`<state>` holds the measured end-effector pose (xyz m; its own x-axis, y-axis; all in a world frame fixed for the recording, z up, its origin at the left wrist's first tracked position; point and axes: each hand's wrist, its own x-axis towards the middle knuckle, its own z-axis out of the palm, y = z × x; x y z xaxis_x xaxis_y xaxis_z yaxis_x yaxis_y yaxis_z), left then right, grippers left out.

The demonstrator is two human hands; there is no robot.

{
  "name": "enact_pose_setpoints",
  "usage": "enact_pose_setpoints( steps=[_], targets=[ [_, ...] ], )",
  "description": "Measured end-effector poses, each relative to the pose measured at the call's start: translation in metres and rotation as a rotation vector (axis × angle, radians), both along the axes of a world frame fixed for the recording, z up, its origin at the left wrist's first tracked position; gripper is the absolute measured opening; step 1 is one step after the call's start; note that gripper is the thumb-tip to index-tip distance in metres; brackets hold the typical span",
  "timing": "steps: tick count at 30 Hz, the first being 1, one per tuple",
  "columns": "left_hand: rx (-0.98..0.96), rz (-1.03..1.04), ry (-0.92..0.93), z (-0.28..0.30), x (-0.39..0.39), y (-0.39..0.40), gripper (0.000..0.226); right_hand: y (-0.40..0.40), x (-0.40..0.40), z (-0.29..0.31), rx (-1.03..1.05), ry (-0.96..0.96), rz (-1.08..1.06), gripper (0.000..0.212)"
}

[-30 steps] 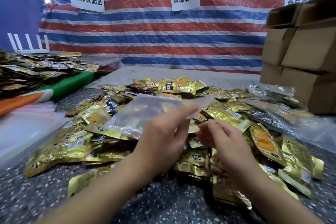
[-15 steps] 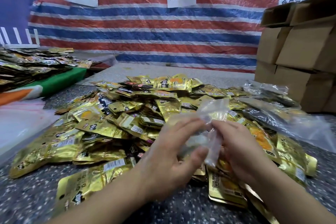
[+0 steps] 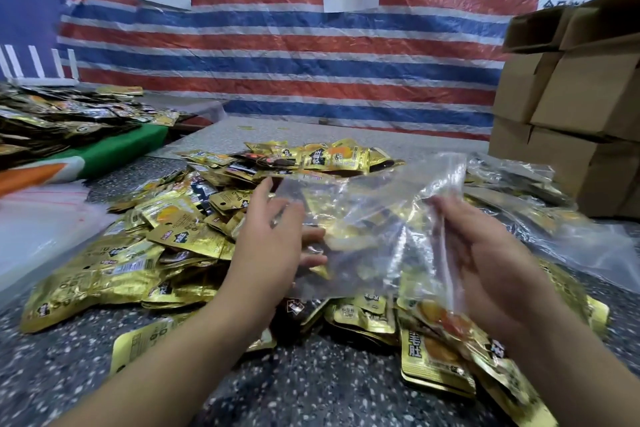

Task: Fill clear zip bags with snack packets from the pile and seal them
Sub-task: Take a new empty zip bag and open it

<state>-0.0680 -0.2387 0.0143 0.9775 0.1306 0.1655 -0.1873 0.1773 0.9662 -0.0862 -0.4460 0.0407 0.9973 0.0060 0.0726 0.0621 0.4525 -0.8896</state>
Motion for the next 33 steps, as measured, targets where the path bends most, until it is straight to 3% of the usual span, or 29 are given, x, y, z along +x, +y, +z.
enact_pose_setpoints(
  steps=[4, 9, 13, 16, 19, 24, 28, 33],
  targets=[
    [0.154, 0.04, -0.129, 0.001, -0.006, -0.003, 0.01, -0.005, -0.002, 0.001, 0.014, -0.073, 0.026, 0.018],
    [0.427, 0.049, -0.563, -0.004, -0.02, -0.01, 0.017, 0.008, -0.008, -0.007, -0.286, -0.242, -0.028, 0.006],
    [0.548, -0.107, -0.773, -0.009, -0.027, -0.018, 0.026, 0.024, -0.012, -0.017, -0.454, -0.297, -0.092, 0.012],
    [0.655, -0.117, -0.769, -0.015, -0.026, -0.023, 0.031, 0.031, -0.012, -0.023, -0.494, -0.28, -0.043, 0.021],
    [0.632, -0.102, -0.729, -0.017, -0.022, -0.023, 0.032, 0.03, -0.011, -0.026, -0.386, -0.206, 0.07, 0.027],
    [0.661, -0.102, -0.695, -0.017, -0.015, -0.017, 0.023, 0.025, -0.006, -0.025, -0.147, -0.03, 0.251, 0.009],
    [0.725, -0.101, -0.701, -0.02, -0.013, -0.017, 0.022, 0.023, -0.006, -0.026, -0.266, -0.074, 0.204, 0.012],
    [0.73, -0.092, -0.702, -0.019, -0.013, -0.015, 0.04, 0.024, -0.008, -0.026, -0.449, -0.205, 0.146, 0.026]
  ],
)
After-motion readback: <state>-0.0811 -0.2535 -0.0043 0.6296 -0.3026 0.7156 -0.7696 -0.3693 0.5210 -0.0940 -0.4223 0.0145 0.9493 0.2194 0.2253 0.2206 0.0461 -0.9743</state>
